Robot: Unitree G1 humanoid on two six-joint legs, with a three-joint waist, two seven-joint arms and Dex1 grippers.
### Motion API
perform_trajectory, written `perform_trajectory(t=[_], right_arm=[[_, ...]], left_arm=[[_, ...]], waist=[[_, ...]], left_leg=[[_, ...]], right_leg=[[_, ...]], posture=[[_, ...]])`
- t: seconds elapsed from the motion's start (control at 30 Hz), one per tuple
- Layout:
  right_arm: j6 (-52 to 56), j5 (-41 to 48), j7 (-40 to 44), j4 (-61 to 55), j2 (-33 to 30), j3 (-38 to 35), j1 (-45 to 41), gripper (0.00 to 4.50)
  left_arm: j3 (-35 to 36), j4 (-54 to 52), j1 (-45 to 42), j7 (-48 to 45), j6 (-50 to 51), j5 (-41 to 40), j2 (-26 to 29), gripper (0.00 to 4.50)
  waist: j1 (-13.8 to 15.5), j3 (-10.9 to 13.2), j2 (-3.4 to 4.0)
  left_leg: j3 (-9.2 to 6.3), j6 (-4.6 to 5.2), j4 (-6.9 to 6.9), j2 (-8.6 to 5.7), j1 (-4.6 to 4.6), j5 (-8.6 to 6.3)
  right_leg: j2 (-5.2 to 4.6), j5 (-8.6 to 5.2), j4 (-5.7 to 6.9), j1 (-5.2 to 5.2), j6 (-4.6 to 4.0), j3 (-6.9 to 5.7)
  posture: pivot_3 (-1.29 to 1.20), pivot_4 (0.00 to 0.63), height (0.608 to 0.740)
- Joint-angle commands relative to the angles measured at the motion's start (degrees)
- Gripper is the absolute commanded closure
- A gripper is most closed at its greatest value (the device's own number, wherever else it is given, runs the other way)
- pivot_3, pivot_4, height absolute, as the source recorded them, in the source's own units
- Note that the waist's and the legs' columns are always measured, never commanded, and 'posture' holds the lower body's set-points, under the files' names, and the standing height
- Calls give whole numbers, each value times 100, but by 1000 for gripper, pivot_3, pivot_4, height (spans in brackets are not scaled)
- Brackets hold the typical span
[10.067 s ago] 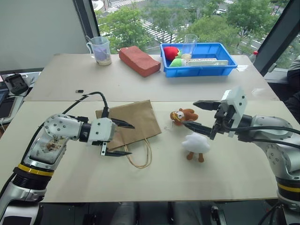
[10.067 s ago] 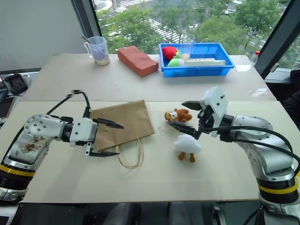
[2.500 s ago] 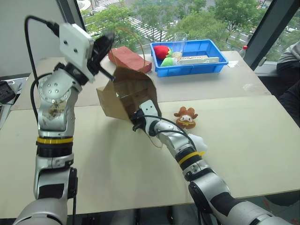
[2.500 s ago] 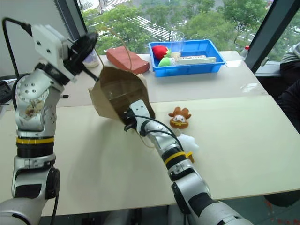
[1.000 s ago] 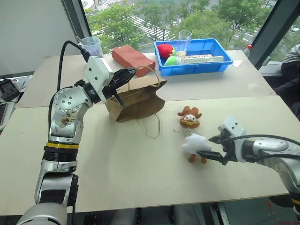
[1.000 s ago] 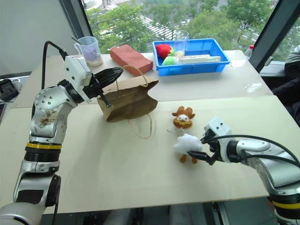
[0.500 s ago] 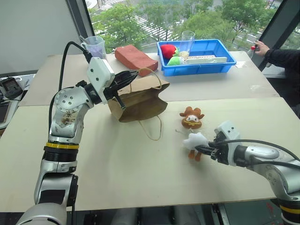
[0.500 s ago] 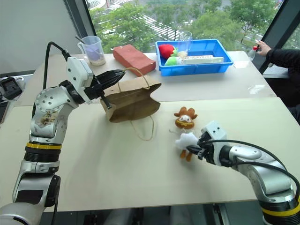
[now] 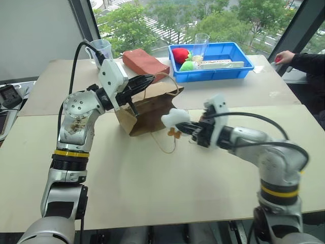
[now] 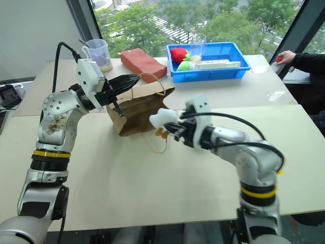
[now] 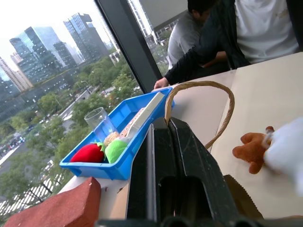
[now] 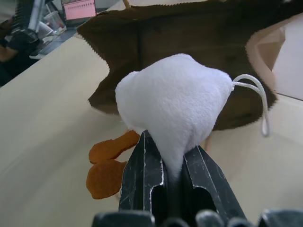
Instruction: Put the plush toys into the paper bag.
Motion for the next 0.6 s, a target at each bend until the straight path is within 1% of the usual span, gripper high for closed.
perform_trajectory(t=[0.03, 0.2, 0.33, 0.43, 0.47, 0.5, 0.6], right_arm=[[-700, -533, -128, 674, 252, 370, -288, 4490], [-1584, -1135, -145, 2032, 989, 765, -891, 4490], [-2582, -1669, -106, 3496, 1674, 996, -1438, 4490], [-3094, -1908, 4, 4105, 1946, 1052, -1622, 4490], [-3203, -1940, 61, 4222, 2002, 1035, -1654, 4060], [-3297, -1974, 124, 4310, 2035, 1027, -1674, 3538], [-3426, -2051, 269, 4287, 2051, 1026, -1602, 2502]], left_arm=[[24, -104, -200, 34, -78, -40, -66, 4500], [1, -155, -199, 71, -48, -33, -172, 4500], [20, -152, -202, 102, -56, -16, -193, 4500], [38, -193, -210, 122, -30, -21, -175, 4500], [47, -204, -209, 131, -25, -19, -159, 4500], [55, -211, -203, 138, -22, -17, -143, 4500], [74, -309, -119, 155, -2, -27, -87, 4500]], waist=[[-14, -1, 1], [-124, -1, 2], [-237, -2, 4], [-276, -3, 5], [-281, -3, 5], [-284, -3, 5], [-296, -3, 5]], left_leg=[[-1, -1, 0, -1, 0, 0], [-4, -13, -19, -3, 8, 8], [-6, -20, -30, -1, 22, 12], [-10, -22, -40, 0, 29, 13], [-13, -23, -42, 0, 28, 13], [-14, -23, -45, -1, 26, 13], [-18, -24, -45, -3, 25, 13]], right_leg=[[0, 0, 0, -1, 0, -1], [2, 0, 3, -7, 0, -1], [3, 1, 15, -8, 0, 2], [4, 1, 18, -9, -1, 1], [4, 1, 19, -12, -1, 0], [4, 1, 19, -14, -1, 0], [2, 1, 18, -15, -1, 0]], posture=[[0, 150, 740], [0, 150, 740], [0, 150, 740], [0, 150, 740], [0, 150, 740], [0, 150, 740], [0, 150, 740]])
